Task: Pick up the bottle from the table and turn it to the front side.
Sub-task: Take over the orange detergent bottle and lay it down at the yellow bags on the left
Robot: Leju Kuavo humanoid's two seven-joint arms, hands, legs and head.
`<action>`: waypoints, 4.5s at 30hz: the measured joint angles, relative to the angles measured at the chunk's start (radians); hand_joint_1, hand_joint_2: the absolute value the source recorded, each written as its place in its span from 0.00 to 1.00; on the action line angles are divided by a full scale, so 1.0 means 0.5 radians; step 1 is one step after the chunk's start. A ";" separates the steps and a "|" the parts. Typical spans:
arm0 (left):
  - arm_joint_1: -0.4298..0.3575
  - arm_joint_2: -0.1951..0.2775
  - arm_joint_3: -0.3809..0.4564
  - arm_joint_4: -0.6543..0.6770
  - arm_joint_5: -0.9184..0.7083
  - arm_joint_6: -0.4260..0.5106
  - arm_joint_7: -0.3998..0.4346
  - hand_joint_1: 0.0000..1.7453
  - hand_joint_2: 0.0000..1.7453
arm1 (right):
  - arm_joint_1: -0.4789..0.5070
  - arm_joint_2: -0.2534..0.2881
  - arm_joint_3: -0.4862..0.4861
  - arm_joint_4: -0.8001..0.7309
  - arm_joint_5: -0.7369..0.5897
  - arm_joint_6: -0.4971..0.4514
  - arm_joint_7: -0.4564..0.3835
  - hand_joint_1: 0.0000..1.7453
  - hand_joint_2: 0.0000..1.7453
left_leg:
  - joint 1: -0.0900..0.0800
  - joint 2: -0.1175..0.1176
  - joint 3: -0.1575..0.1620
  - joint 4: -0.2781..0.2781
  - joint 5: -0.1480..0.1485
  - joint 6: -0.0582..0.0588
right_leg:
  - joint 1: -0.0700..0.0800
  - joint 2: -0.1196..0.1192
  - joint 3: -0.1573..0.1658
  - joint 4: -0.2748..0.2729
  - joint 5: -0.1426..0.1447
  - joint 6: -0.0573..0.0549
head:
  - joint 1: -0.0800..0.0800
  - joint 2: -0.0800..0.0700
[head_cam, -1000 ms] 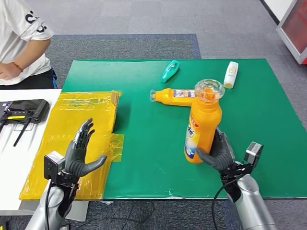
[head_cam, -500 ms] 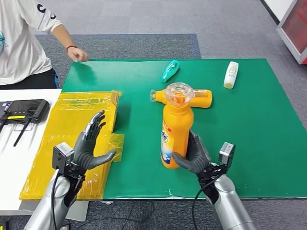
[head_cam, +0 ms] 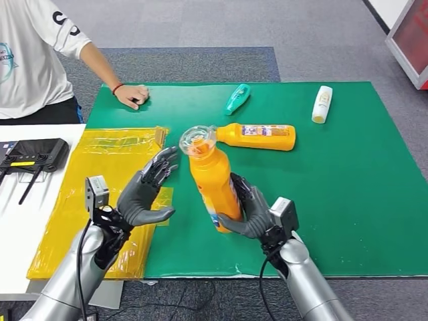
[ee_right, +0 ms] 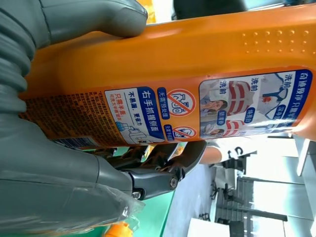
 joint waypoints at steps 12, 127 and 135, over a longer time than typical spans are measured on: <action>-0.041 0.013 -0.022 0.119 0.697 -0.288 0.314 0.00 1.00 | -0.026 0.033 0.118 0.047 0.190 -0.246 -0.020 1.00 1.00 | 0.000 0.000 0.000 0.000 0.000 0.000 | 0.000 0.000 -0.001 0.000 0.000 0.000 | 0.000 0.000; -0.290 0.053 -0.219 0.343 0.731 -0.262 0.388 0.00 1.00 | -0.200 0.138 0.325 0.285 0.248 -0.421 0.129 1.00 1.00 | 0.000 0.000 -0.002 0.000 0.002 -0.002 | 0.000 0.000 -0.003 0.001 0.000 -0.001 | 0.000 0.000; -0.295 0.049 -0.218 0.343 0.637 -0.223 0.383 0.00 1.00 | -0.201 0.153 0.342 0.285 0.327 -0.500 0.139 1.00 1.00 | 0.000 0.000 -0.002 0.000 0.002 -0.002 | 0.000 0.000 -0.003 0.001 0.000 -0.001 | 0.000 0.000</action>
